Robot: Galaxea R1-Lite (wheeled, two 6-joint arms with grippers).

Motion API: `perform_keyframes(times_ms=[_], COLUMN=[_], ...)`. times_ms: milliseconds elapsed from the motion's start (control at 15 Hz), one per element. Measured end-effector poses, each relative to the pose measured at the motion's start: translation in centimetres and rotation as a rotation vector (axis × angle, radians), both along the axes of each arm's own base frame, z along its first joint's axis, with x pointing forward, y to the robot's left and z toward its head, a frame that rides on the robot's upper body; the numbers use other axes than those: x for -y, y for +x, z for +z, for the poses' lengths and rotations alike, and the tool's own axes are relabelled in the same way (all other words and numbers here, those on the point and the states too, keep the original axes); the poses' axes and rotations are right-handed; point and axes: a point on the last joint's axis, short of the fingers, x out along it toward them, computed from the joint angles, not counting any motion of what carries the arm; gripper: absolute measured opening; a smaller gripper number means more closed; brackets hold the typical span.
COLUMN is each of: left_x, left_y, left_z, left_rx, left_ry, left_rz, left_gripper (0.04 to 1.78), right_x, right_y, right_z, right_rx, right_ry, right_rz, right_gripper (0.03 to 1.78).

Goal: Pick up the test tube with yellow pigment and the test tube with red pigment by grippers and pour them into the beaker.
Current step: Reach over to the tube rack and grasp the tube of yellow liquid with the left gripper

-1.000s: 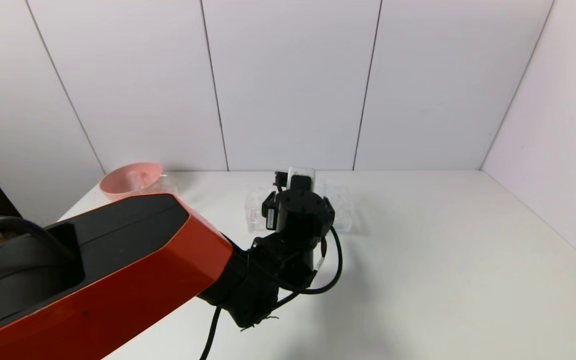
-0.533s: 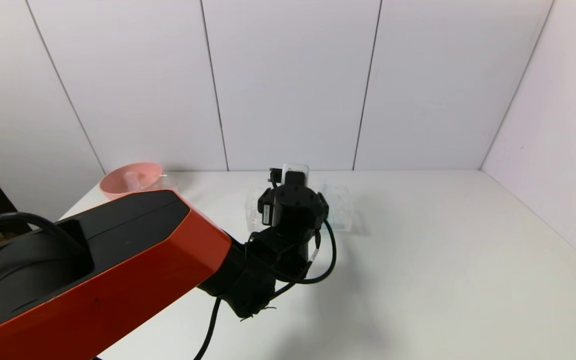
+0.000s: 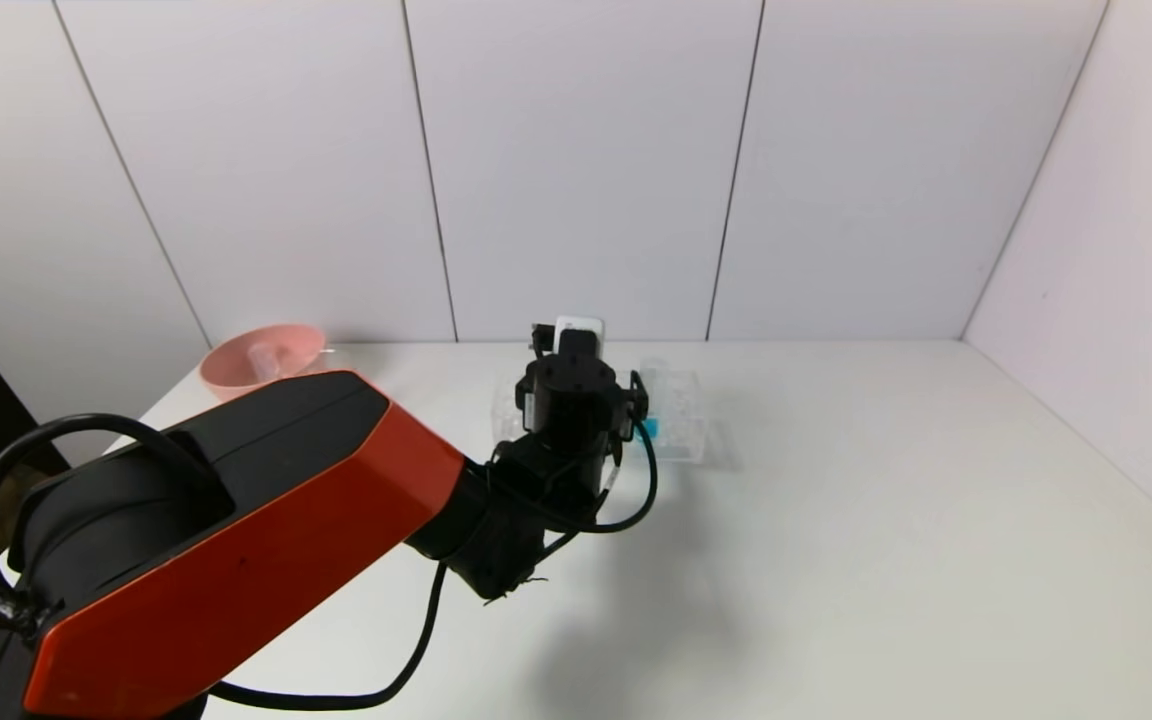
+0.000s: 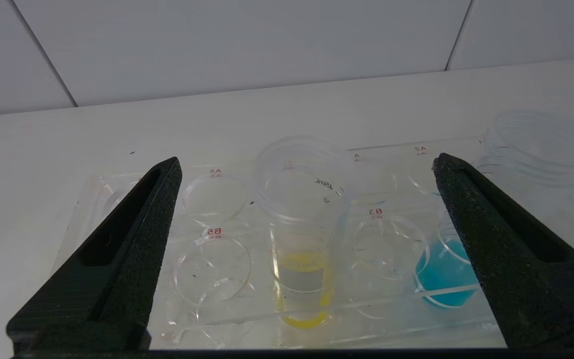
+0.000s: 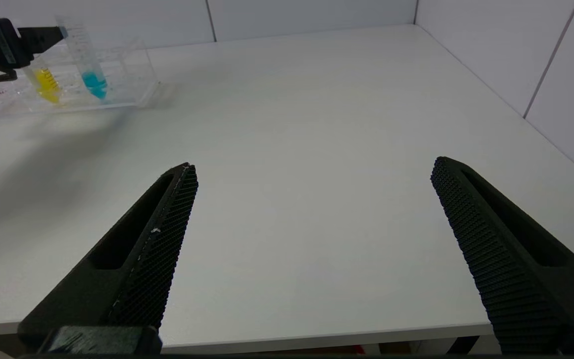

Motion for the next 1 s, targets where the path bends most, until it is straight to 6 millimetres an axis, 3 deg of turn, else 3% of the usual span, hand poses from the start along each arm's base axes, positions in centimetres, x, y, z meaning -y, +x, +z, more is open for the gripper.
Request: perform_keyframes(times_ms=[467, 600, 800, 1000], left_x=[-0.3, -0.4, -0.9, -1.0], left_y=[0.4, 0.4, 0.7, 0.7], left_z=[-0.4, -0.4, -0.4, -0.5], left_rx=[0.015, 0.015, 0.025, 0.023], left_ry=[-0.009, -0.009, -0.017, -0.017], left_rz=[0.016, 0.021, 0.033, 0.037], left_gripper=[1.76, 1.68, 1.38, 0.84], right_x=[0.0, 0.0, 0.0, 0.0], right_y=[0.0, 0.0, 0.0, 0.0], right_z=[0.0, 0.0, 0.0, 0.0], right_rx=[0.0, 0.0, 0.0, 0.0], right_ry=[0.0, 0.0, 0.0, 0.0], right_rz=[0.0, 0.0, 0.0, 0.0], right_gripper=[1.71, 1.71, 1.71, 1.71])
